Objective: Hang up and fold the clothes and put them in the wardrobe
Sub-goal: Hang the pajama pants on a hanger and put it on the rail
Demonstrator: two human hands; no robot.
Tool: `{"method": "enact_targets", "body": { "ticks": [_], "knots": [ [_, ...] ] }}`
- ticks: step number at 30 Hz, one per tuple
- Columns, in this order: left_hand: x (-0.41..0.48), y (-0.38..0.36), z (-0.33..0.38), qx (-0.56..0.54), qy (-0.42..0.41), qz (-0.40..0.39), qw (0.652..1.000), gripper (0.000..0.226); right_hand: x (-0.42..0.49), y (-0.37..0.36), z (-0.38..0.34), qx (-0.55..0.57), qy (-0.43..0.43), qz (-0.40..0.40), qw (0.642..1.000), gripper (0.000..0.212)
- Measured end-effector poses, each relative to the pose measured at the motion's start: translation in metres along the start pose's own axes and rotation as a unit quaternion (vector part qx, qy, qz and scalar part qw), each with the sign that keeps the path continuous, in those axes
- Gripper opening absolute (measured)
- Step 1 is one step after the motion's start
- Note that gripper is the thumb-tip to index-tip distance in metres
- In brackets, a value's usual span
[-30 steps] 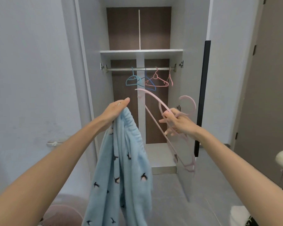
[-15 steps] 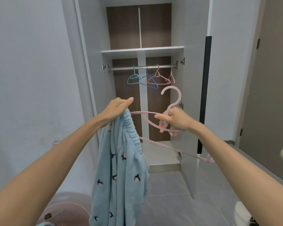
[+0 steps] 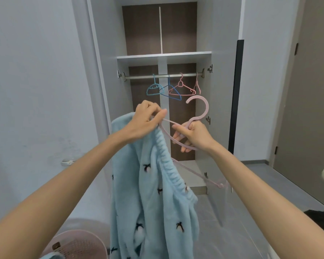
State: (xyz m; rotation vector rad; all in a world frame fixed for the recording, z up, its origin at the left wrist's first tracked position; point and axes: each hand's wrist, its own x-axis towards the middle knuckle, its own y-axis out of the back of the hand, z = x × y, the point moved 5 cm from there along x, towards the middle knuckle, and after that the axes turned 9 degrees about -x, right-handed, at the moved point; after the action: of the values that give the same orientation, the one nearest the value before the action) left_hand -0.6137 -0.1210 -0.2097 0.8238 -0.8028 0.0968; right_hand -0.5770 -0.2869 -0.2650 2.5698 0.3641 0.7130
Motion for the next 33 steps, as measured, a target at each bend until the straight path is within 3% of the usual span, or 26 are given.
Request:
{"method": "enact_targets", "body": {
  "ticks": [3, 5, 7, 11, 14, 16, 18, 20, 23, 25, 27, 29, 31, 33],
  "knots": [
    [0.004, 0.014, 0.011, 0.118, -0.087, 0.017, 0.989, 0.033, 0.001, 0.014, -0.015, -0.005, 0.030, 0.035, 0.999, 0.033],
    [0.008, 0.019, 0.009, 0.282, -0.125, -0.024, 0.951, 0.040, 0.000, 0.021, -0.023, -0.003, 0.043, 0.053, 0.998, 0.030],
    [0.008, 0.025, 0.009, 0.365, -0.159, -0.028, 0.917, 0.036, 0.000, 0.025, -0.030, -0.004, 0.054, 0.070, 0.996, 0.027],
    [0.003, 0.028, 0.011, 0.377, -0.163, 0.011, 0.912, 0.022, 0.001, 0.030, -0.037, -0.064, 0.084, 0.177, 0.978, 0.020],
    [-0.002, 0.033, -0.001, 0.364, -0.104, 0.039, 0.925, 0.019, -0.014, 0.027, -0.031, -0.119, 0.080, 0.353, 0.925, 0.028],
    [-0.005, 0.039, -0.010, 0.353, -0.074, 0.046, 0.932, 0.021, -0.028, 0.016, -0.020, -0.140, 0.093, 0.414, 0.895, 0.030],
    [-0.006, 0.043, -0.013, 0.349, -0.059, 0.043, 0.934, 0.022, -0.030, -0.007, -0.005, -0.114, 0.106, 0.323, 0.933, 0.026],
    [-0.008, 0.045, -0.012, 0.344, -0.052, 0.043, 0.937, 0.024, -0.028, -0.042, 0.010, -0.086, 0.084, 0.124, 0.985, 0.020],
    [-0.011, 0.047, -0.008, 0.331, -0.063, 0.055, 0.940, 0.024, -0.032, -0.092, 0.023, -0.070, 0.064, -0.091, 0.991, 0.030],
    [-0.014, 0.051, -0.008, 0.325, -0.063, 0.063, 0.941, 0.024, -0.034, -0.113, 0.025, -0.019, 0.050, -0.136, 0.989, 0.030],
    [-0.019, 0.058, -0.013, 0.334, -0.049, 0.061, 0.939, 0.023, -0.035, -0.123, 0.027, 0.034, 0.030, -0.158, 0.986, 0.016],
    [-0.027, 0.067, -0.022, 0.338, -0.029, 0.055, 0.939, 0.023, -0.037, -0.125, 0.034, 0.022, 0.005, -0.189, 0.982, 0.015],
    [-0.038, 0.077, -0.035, 0.322, -0.007, 0.058, 0.945, 0.026, -0.040, -0.122, 0.048, -0.088, -0.002, -0.233, 0.968, 0.025],
    [-0.049, 0.088, -0.052, 0.298, 0.023, 0.062, 0.952, 0.028, -0.044, -0.113, 0.072, -0.261, 0.002, -0.266, 0.928, 0.033]
  ]
}}
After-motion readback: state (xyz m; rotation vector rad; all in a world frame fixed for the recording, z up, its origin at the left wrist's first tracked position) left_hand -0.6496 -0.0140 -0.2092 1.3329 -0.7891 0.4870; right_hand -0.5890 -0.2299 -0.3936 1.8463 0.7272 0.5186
